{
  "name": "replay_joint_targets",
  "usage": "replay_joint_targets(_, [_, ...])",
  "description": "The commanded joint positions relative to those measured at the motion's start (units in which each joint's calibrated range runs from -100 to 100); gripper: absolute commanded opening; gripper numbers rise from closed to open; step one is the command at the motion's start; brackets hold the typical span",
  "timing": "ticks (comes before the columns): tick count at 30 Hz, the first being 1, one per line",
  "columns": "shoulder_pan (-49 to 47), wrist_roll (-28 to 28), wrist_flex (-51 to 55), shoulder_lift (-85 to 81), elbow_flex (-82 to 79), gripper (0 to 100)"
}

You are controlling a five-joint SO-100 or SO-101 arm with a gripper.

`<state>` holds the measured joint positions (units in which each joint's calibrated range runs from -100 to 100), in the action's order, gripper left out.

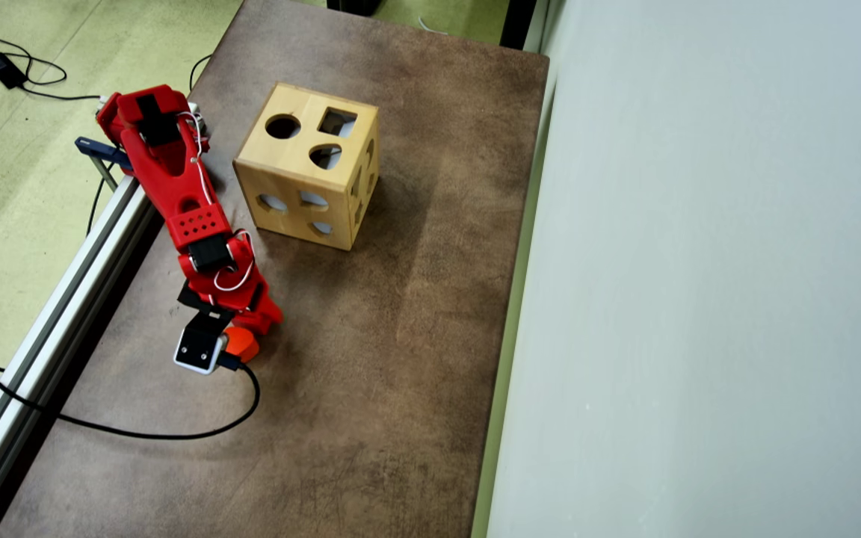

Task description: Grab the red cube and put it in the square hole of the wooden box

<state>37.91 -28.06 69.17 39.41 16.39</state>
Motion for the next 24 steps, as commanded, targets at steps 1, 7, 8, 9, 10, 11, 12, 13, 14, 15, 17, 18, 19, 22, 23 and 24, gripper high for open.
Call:
replay_joint_targets(1, [-0.5, 0.2, -1.2, -0.8, 1.4, 1])
replay_joint_targets(7, [-0.6, 0.2, -0.2, -1.0, 1.4, 2])
replay_joint_targets(8, [-0.6, 0.2, -0.2, -1.1, 1.4, 2])
replay_joint_targets(9, [-0.6, 0.2, -0.1, -1.1, 1.4, 2])
replay_joint_targets(10, [-0.6, 0.2, -0.1, -1.1, 1.4, 2])
replay_joint_targets(11, [-0.6, 0.2, -0.1, -1.1, 1.4, 2])
replay_joint_targets(12, [-0.6, 0.2, -0.1, -1.0, 1.4, 2])
replay_joint_targets(13, [-0.6, 0.2, -0.1, -1.0, 1.3, 2])
replay_joint_targets(14, [-0.6, 0.2, -0.1, -1.0, 1.3, 2])
replay_joint_targets(15, [-0.5, 0.2, 0.0, -1.2, 1.3, 2])
replay_joint_targets(17, [-0.5, 0.2, 0.0, -1.8, 1.3, 2])
replay_joint_targets(18, [-0.5, 0.2, 0.0, -2.0, 1.4, 2])
replay_joint_targets(19, [-0.5, 0.2, 0.0, -2.6, 1.4, 2])
replay_joint_targets(22, [-0.5, 0.2, 0.0, -5.6, 1.4, 2])
replay_joint_targets(23, [-0.5, 0.2, 0.0, -6.8, 1.3, 2])
replay_joint_targets(24, [-0.5, 0.2, 0.1, -7.9, 1.3, 2])
